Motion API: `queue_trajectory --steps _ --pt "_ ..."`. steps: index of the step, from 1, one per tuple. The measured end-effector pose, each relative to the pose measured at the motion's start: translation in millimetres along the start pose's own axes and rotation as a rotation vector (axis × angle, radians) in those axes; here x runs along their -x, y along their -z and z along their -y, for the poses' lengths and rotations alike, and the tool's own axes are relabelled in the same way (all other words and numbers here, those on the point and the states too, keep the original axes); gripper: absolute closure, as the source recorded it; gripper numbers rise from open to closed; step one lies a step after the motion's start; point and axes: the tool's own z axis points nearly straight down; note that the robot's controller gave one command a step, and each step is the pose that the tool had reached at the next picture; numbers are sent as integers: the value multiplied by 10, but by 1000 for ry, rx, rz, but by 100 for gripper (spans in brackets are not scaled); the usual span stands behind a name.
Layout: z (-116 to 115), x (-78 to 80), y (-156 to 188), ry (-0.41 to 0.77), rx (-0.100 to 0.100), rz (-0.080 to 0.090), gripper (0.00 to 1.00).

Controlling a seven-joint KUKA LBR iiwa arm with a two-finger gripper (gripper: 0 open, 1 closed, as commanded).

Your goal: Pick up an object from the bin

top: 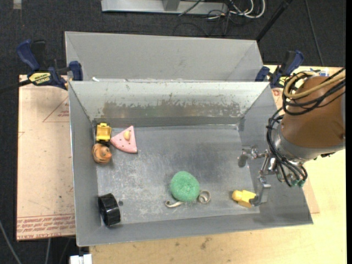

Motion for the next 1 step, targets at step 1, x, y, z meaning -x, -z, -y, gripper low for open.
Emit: queue_trajectory --steps 1 --pt "136 102 -396 18 -1 10 0"
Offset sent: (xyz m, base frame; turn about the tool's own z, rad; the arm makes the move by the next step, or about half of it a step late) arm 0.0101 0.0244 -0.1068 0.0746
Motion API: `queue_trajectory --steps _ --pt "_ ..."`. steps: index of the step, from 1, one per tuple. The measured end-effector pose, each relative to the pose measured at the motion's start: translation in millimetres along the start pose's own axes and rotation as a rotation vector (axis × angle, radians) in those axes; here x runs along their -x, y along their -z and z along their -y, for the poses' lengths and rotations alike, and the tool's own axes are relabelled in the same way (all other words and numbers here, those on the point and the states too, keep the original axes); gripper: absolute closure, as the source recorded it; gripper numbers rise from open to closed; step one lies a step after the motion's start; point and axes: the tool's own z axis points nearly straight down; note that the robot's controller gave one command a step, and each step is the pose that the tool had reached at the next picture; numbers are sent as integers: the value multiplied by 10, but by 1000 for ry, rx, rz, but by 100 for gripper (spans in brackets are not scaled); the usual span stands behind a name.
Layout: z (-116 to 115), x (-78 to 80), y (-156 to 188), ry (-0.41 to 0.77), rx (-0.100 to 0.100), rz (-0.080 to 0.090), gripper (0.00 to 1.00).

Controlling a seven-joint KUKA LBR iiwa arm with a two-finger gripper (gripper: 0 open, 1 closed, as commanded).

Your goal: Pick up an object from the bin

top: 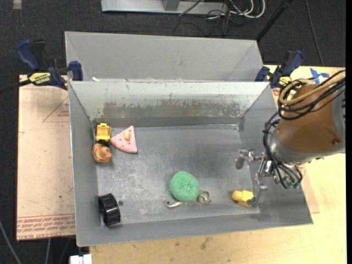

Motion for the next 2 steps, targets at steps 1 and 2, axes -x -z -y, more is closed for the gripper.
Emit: queue_trajectory --steps 1,2 --pt "-281 0 -574 -87 1 -7 0" --pt "-600 61 -689 -168 2 -12 0"
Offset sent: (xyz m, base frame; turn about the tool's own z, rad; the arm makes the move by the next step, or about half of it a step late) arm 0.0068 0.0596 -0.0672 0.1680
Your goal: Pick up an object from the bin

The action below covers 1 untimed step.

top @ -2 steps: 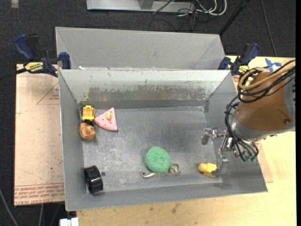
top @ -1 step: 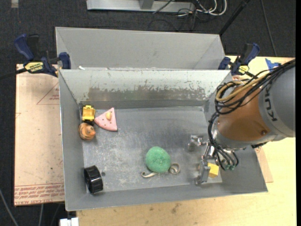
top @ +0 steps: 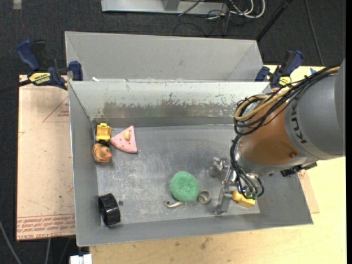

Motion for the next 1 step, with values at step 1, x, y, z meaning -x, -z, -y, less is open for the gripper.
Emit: queue_trajectory --steps 1 --pt "428 49 541 133 1 -3 0"
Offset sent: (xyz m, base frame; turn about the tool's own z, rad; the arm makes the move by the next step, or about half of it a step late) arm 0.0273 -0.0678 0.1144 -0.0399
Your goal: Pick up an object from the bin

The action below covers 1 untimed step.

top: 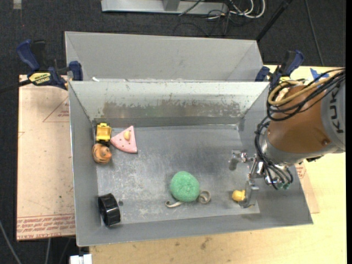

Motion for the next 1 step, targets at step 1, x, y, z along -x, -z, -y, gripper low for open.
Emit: queue_trajectory --steps 1 --pt "193 189 424 -31 -2 8 0"
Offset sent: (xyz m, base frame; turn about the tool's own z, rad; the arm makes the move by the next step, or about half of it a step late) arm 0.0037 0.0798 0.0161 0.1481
